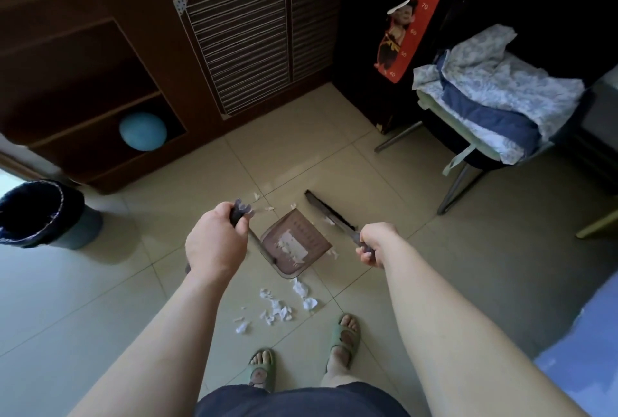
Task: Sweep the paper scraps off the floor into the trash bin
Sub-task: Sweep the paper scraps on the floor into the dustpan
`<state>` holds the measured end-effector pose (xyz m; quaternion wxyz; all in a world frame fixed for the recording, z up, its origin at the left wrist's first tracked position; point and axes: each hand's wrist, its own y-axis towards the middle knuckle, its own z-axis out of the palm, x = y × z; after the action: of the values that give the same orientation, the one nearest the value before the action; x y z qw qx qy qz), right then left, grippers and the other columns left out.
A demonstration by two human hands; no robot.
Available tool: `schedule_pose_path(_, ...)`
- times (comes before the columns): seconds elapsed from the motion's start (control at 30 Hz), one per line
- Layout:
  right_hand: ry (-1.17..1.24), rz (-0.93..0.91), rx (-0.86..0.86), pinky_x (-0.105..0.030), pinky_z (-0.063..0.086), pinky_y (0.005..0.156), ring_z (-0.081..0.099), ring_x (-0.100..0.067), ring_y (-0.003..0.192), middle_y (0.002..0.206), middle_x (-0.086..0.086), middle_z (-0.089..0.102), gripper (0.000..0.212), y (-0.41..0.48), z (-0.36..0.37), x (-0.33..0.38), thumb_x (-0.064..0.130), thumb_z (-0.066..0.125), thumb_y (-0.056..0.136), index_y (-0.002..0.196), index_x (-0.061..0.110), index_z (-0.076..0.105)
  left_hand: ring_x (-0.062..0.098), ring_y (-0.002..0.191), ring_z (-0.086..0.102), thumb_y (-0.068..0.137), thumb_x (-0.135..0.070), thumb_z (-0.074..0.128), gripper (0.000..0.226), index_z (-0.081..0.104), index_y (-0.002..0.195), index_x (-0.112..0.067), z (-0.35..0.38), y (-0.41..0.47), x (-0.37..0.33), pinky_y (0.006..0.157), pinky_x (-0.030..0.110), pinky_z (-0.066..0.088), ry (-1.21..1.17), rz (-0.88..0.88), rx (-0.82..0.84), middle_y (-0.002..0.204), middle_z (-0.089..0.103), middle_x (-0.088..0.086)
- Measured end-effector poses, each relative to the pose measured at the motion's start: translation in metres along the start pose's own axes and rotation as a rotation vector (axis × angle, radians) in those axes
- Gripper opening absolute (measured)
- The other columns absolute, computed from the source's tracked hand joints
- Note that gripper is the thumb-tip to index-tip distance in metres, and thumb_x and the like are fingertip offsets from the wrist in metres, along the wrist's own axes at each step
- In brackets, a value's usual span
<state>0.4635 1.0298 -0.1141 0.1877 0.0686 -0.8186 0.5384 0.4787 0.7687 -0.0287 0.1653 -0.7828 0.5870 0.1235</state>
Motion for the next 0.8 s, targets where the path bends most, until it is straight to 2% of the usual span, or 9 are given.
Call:
schedule_pose_path(0.13,-0.024,0.046,0.023,-0.01,0.025,0.034,0.033,-0.014,0.042,0.073,-0.015,0.049,0.03,-0.025,0.028,-0.028,-0.004,0.03,0.084,0.102,0.004,0.052,0.026,0.083,0.058,0.092,-0.037,0.051,0.023,0.06,0.108,-0.023,-0.02,-0.006,0.042,0.062,0.028,0.039,-0.004,0.001,0.011,0.094,0.066,0.003)
schedule_pose_path(0.3,-0.021,0.056,0.049,-0.009,0.023,0.031,0.032,-0.014,0.039,0.071,-0.013,0.047,0.04,-0.06,0.06,-0.076,-0.003,0.028,0.087,0.118,0.001,0.054,0.026,0.081,0.057,0.092,-0.034,0.052,0.02,0.06,0.104,-0.021,-0.039,-0.018,0.092,0.063,0.029,0.04,0.004,0.052,0.057,0.093,0.066,0.004)
schedule_pose_path(0.43,0.019,0.059,0.091,-0.007,0.021,0.03,0.029,-0.01,0.022,0.066,-0.011,0.041,0.025,-0.086,0.06,-0.09,-0.005,0.027,0.088,0.104,0.005,0.045,0.026,0.08,0.055,0.092,-0.035,0.051,0.021,0.06,0.103,-0.02,-0.048,-0.025,0.117,0.063,0.029,0.041,0.036,0.078,0.079,0.092,0.065,0.005)
schedule_pose_path(0.6,0.016,0.03,0.047,-0.006,0.018,0.031,0.032,-0.011,0.022,0.066,-0.014,0.045,0.012,-0.107,0.042,-0.092,-0.004,0.032,0.085,0.082,0.0,0.043,0.028,0.081,0.057,0.092,-0.036,0.051,0.021,0.06,0.101,-0.019,-0.057,-0.034,0.134,0.063,0.029,0.041,0.06,0.09,0.081,0.09,0.064,0.005)
schedule_pose_path(0.7,0.06,0.014,-0.02,-0.008,0.02,0.032,0.033,-0.011,0.032,0.068,-0.012,0.044,0.018,-0.113,0.044,-0.108,-0.005,0.032,0.082,0.093,0.002,0.045,0.029,0.081,0.058,0.092,-0.037,0.051,0.021,0.061,0.099,-0.019,-0.059,-0.045,0.142,0.062,0.029,0.041,0.061,0.109,0.082,0.088,0.065,0.005)
schedule_pose_path(0.8,0.091,-0.019,-0.091,-0.009,0.021,0.035,0.034,-0.011,0.032,0.068,-0.012,0.043,0.026,-0.112,0.047,-0.128,-0.005,0.031,0.08,0.096,0.006,0.048,0.026,0.076,0.053,0.091,-0.036,0.052,0.019,0.061,0.099,-0.02,-0.059,-0.058,0.152,0.061,0.029,0.04,0.044,0.101,0.068,0.088,0.065,0.005)
